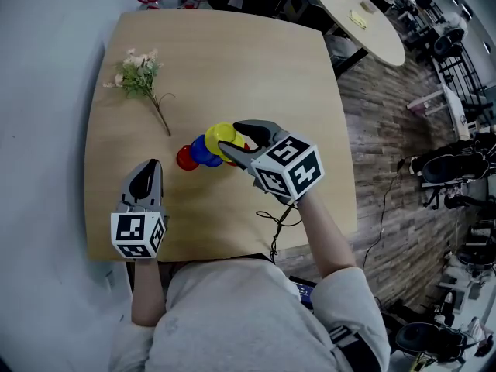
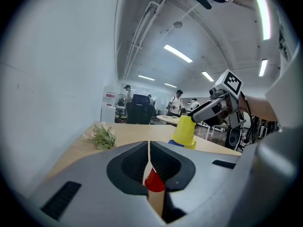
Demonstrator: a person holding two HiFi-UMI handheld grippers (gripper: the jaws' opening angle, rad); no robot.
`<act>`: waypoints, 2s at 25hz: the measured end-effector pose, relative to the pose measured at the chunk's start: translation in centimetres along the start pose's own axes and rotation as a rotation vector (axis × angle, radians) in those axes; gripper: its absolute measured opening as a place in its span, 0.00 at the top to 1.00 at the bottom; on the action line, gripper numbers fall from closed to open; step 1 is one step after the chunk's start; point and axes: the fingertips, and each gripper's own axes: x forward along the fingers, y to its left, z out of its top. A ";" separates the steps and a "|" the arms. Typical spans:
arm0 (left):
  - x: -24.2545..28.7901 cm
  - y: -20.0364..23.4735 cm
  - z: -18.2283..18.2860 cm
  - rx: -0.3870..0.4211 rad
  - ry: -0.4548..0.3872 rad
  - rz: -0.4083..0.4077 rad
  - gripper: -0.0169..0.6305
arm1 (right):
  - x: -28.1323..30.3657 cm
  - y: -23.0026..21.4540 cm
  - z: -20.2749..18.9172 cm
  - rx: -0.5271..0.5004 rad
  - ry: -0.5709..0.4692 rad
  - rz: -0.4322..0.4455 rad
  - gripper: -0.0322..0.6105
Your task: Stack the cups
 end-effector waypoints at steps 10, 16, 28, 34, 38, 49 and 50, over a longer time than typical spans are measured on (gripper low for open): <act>-0.7 0.1 0.4 0.029 -0.013 -0.040 0.94 | -2.0 0.3 1.1 0.010 -0.102 -0.093 0.65; -1.2 0.1 1.3 0.045 -0.039 -0.042 0.94 | -4.9 -0.1 1.1 0.071 -0.263 -0.208 0.93; -1.8 -2.0 3.9 0.073 -0.098 -0.030 0.94 | -9.4 0.3 -0.4 0.039 -0.464 -0.390 0.93; -2.6 -3.5 4.7 0.082 -0.112 -0.022 0.94 | -11.7 0.4 -0.7 0.042 -0.522 -0.420 0.93; -2.9 -4.3 5.1 0.087 -0.120 -0.023 0.94 | -12.7 0.1 -1.2 0.042 -0.535 -0.451 0.93; -3.5 -6.4 6.1 0.111 -0.158 -0.039 0.94 | -14.6 0.0 -2.9 0.043 -0.568 -0.504 0.93; -3.5 -6.6 6.2 0.110 -0.161 -0.040 0.94 | -14.8 0.0 -3.0 0.042 -0.570 -0.509 0.93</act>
